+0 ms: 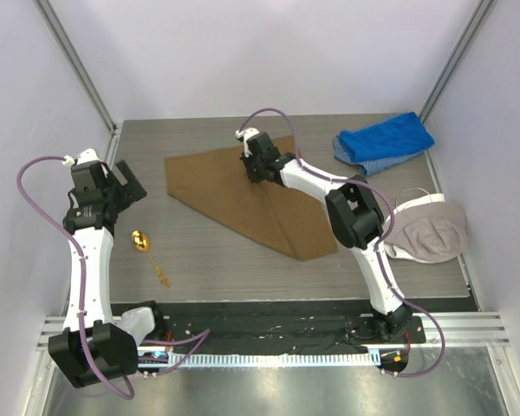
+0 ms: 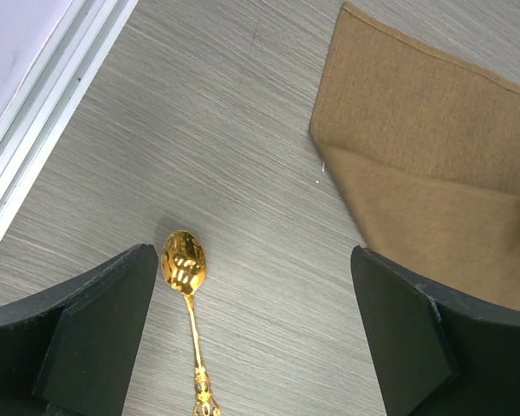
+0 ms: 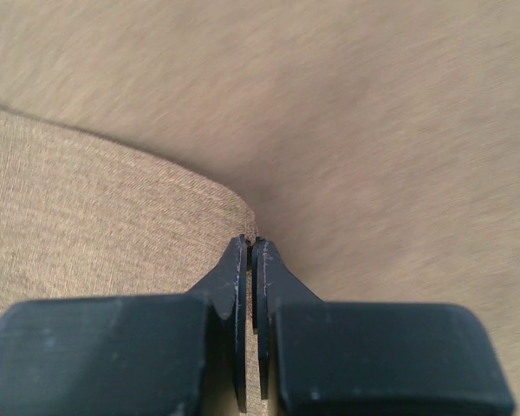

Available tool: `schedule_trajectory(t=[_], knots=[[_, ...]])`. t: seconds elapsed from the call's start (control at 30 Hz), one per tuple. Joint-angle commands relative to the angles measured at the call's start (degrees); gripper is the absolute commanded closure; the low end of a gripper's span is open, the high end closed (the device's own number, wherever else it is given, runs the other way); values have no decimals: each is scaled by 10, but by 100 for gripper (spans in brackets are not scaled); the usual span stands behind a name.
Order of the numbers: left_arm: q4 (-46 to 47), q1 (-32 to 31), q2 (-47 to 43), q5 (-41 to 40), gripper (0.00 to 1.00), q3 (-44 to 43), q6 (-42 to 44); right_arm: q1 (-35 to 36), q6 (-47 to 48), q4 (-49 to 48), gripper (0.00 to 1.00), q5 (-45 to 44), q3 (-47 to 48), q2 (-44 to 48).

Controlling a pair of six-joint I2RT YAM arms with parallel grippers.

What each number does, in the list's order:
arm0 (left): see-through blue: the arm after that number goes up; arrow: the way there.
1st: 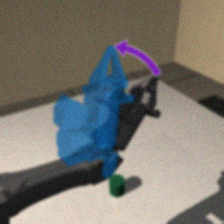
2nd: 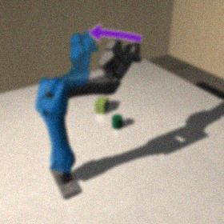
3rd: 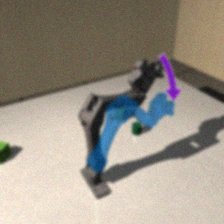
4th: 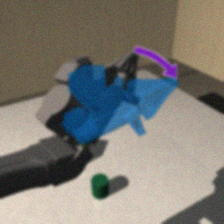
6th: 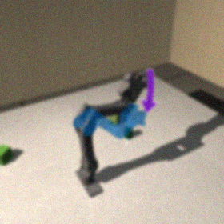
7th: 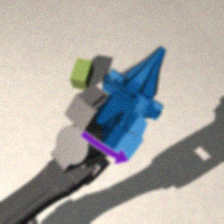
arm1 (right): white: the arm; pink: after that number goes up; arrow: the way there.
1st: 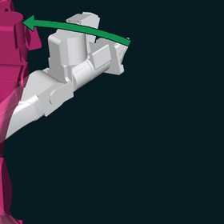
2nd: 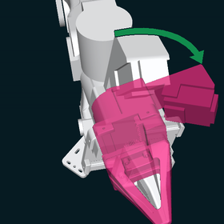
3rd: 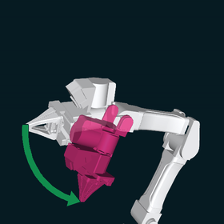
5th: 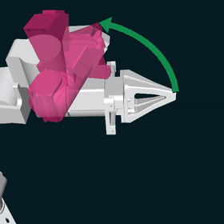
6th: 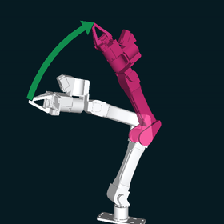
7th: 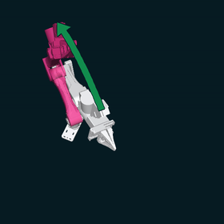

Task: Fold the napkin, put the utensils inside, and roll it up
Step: Fold the napkin

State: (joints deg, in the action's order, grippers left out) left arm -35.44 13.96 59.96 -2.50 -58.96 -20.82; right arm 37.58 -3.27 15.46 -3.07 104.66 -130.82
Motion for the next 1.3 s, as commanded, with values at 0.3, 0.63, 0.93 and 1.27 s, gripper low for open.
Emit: schedule_trajectory(t=[0.3,0.63,0.93,1.27], knots=[[20,2,10,6,0,2,-5,-73,21,-23,99,-40,133,-61],[20,2,13,4,0,2,-5,-102,30,-22,99,-69,210,-109],[21,1,13,6,0,3,-5,-118,42,-23,99,-84,249,-134],[20,0,14,7,0,2,-5,-131,47,-25,99,-99,262,-145]])
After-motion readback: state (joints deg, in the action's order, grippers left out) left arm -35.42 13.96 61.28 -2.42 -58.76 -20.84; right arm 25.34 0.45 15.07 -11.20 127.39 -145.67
